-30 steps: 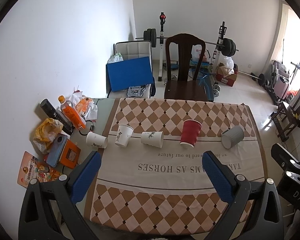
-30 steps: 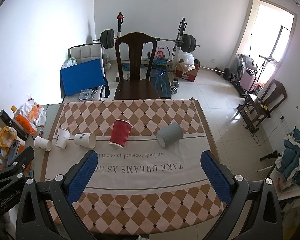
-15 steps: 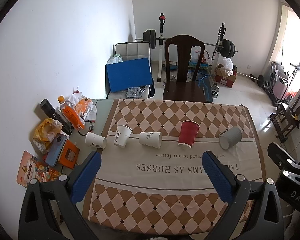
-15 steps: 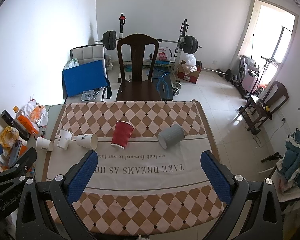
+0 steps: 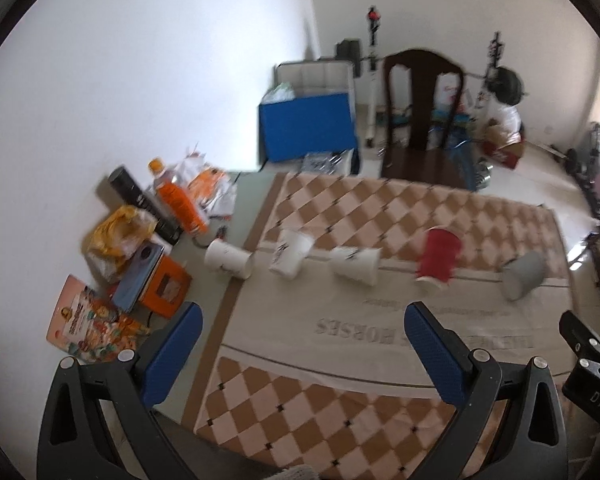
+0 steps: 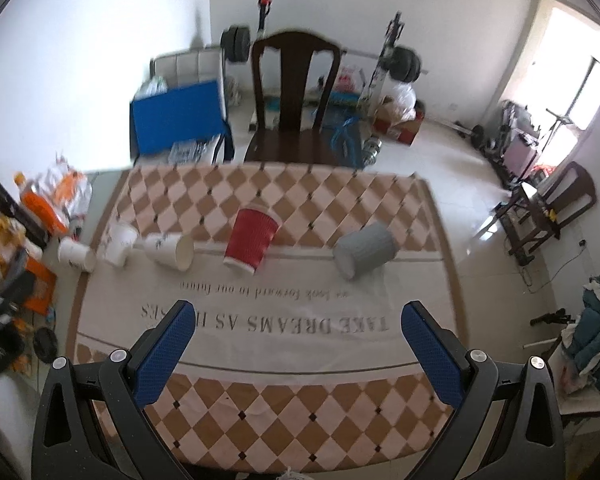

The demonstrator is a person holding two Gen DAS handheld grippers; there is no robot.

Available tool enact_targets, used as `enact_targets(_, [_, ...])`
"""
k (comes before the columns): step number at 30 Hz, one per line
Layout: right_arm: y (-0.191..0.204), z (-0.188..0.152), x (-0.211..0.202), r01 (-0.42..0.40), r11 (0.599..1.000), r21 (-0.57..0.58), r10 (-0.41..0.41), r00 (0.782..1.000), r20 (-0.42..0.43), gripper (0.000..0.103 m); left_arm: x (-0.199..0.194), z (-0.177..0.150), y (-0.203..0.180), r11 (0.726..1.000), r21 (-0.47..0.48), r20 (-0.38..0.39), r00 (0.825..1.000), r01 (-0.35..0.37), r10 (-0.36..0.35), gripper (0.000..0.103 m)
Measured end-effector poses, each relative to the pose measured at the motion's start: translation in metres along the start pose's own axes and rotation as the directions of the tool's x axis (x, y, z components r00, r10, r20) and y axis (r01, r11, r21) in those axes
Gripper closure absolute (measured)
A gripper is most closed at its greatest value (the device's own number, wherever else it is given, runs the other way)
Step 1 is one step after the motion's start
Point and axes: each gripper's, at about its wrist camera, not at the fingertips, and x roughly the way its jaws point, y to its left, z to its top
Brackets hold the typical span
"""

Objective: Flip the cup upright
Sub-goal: 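Reach the left tool to the white cup with black calligraphy and grasp it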

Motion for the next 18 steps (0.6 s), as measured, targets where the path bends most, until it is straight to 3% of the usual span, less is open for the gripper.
enact_targets(6, [0.049, -0.011, 0.103, -0.022, 0.999, -0.044, 0.014, 0.984, -0.180, 0.000, 0.088, -0.010, 0.037, 0.998, 0.001, -0.138, 0.989, -0.057, 0.056, 0.000])
enact_targets(10, [0.096, -0.022, 0.170, -0.032, 0.997, -0.076, 0.010, 0.962, -0.272, 0.000, 0.155, -0.005, 0.061, 0.998, 0.002, -0.237, 0.970, -0.065, 0.064, 0.000])
enact_targets(14, [0.135, -0.025, 0.223, -0.055, 0.996, -0.075, 0.026, 0.940, -0.342, 0.001, 0.216, 0.006, 0.072, 0.998, 0.031, -0.318, 0.947, -0.047, 0.054, 0.000])
enact_targets(18, [0.168, -0.024, 0.271, -0.049, 0.997, -0.063, 0.020, 0.917, -0.399, 0.006, 0.264, 0.020, 0.071, 0.997, 0.078, -0.346, 0.938, -0.005, 0.031, 0.003])
